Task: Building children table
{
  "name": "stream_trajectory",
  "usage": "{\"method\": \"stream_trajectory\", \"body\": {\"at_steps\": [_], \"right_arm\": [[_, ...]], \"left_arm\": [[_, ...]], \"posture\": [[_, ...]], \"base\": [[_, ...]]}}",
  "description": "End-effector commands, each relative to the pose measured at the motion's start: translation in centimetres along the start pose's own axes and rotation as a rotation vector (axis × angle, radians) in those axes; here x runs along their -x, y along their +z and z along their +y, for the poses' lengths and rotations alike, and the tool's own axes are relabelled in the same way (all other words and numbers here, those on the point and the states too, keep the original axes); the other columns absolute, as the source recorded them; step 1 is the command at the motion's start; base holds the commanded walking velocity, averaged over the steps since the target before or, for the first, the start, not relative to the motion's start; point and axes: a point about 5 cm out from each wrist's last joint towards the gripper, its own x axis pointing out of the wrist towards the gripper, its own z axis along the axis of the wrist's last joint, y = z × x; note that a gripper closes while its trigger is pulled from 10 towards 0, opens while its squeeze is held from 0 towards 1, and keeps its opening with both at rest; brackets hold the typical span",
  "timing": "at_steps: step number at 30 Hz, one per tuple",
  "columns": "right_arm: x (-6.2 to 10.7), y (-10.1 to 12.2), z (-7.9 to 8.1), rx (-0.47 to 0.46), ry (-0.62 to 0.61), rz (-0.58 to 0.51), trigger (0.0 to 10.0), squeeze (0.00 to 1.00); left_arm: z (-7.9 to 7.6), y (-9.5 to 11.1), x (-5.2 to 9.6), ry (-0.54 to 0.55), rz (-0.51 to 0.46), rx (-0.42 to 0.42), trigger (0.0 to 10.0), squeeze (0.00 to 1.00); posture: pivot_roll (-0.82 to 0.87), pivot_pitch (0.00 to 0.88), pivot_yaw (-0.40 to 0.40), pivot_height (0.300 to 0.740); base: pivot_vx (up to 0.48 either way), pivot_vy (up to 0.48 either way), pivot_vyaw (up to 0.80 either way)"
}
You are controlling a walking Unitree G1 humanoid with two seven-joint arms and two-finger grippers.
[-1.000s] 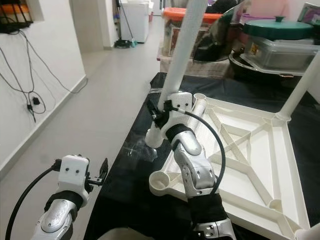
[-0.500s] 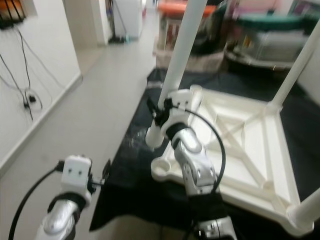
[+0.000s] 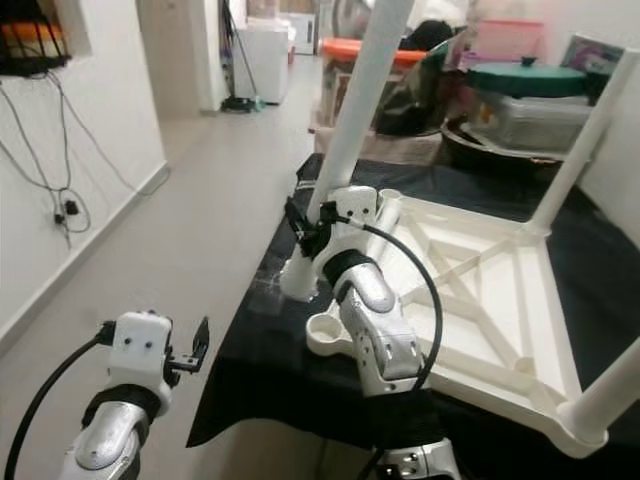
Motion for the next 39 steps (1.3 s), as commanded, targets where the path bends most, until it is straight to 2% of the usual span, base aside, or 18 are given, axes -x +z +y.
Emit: {"method": "stream_trajectory", "body": {"at_steps": [1,8,13,16,21,24,25,26,28,29,30,31,32,39], "right_arm": [[0.1,0.4,0.0,-0.005,-0.001,-0.022,10.0,0.0],[-0.2,0.4,-0.3,0.004,-0.01,-0.021,10.0,0.0],[-0.3,0.3,-0.6,0.005,0.035,0.0,10.0,0.0],[-0.4,0.7,-1.8,-0.067,0.183,0.027,10.0,0.0],[-0.3,1.6,-4.0,-0.15,0.321,0.055,10.0,0.0],[0.2,2.2,-4.9,-0.193,0.458,0.072,10.0,0.0],[0.6,2.5,-5.1,-0.236,0.566,0.076,10.0,0.0],[0.6,2.5,-5.1,-0.236,0.566,0.076,10.0,0.0],[1.1,2.8,-5.1,-0.263,0.677,0.076,10.0,0.0],[1.5,2.7,-5.0,-0.257,0.744,0.085,10.0,0.0],[1.5,2.7,-5.0,-0.257,0.744,0.085,10.0,0.0],[1.9,2.0,-5.0,-0.216,0.834,0.12,10.0,0.0],[2.0,1.7,-5.0,-0.199,0.858,0.139,10.0,0.0],[1.9,1.1,-4.7,-0.138,0.9,0.169,10.0,0.0]], "left_arm": [[-0.1,-0.2,-0.1,0.001,0.005,-0.004,10.0,0.0],[0.0,-0.1,-0.2,0.006,-0.001,-0.003,10.0,0.0],[-0.1,-0.1,0.0,0.004,0.0,0.001,10.0,0.0],[-0.2,-0.4,0.7,-0.029,0.009,-0.001,10.0,0.0],[-1.1,-0.6,2.0,-0.166,-0.001,-0.046,10.0,0.0],[-1.6,-0.6,3.1,-0.233,0.016,-0.002,10.0,0.0],[-2.1,-0.7,3.9,-0.292,0.042,0.036,10.0,0.0],[-2.1,-0.7,3.9,-0.292,0.042,0.036,10.0,0.0],[-2.6,-0.8,4.7,-0.36,0.07,0.069,10.0,0.0],[-2.8,-0.7,5.2,-0.383,0.079,0.087,10.0,0.0],[-2.8,-0.7,5.2,-0.383,0.079,0.087,10.0,0.0],[-2.8,-0.5,5.8,-0.403,0.088,0.109,10.0,0.0],[-2.8,-0.5,6.0,-0.407,0.088,0.114,10.0,0.0],[-2.8,-0.1,6.6,-0.418,0.086,0.104,10.0,0.0]], "posture": [[0.08,0.0,-0.066,0.74],[0.08,0.0,-0.068,0.74],[0.08,0.0,-0.072,0.74],[0.09,0.007,-0.076,0.74],[0.09,0.035,-0.08,0.74],[0.11,0.068,-0.075,0.74],[0.12,0.092,-0.074,0.74],[0.12,0.092,-0.074,0.74],[0.12,0.114,-0.072,0.74],[0.13,0.131,-0.07,0.74],[0.13,0.131,-0.07,0.74],[0.14,0.154,-0.069,0.74],[0.14,0.159,-0.07,0.74],[0.15,0.197,-0.067,0.74]], "base": [[0.0,0.0,0.0],[0.0,0.0,0.0],[0.0,0.0,0.0],[0.0,0.0,0.0],[0.0,0.0,0.0],[0.0,0.0,0.0],[0.0,0.0,0.0],[0.0,0.0,0.0],[0.0,0.0,0.0],[0.0,0.0,0.0],[0.0,0.0,0.0],[0.0,0.0,0.0],[0.0,0.0,0.0],[0.0,0.0,0.0]]}}
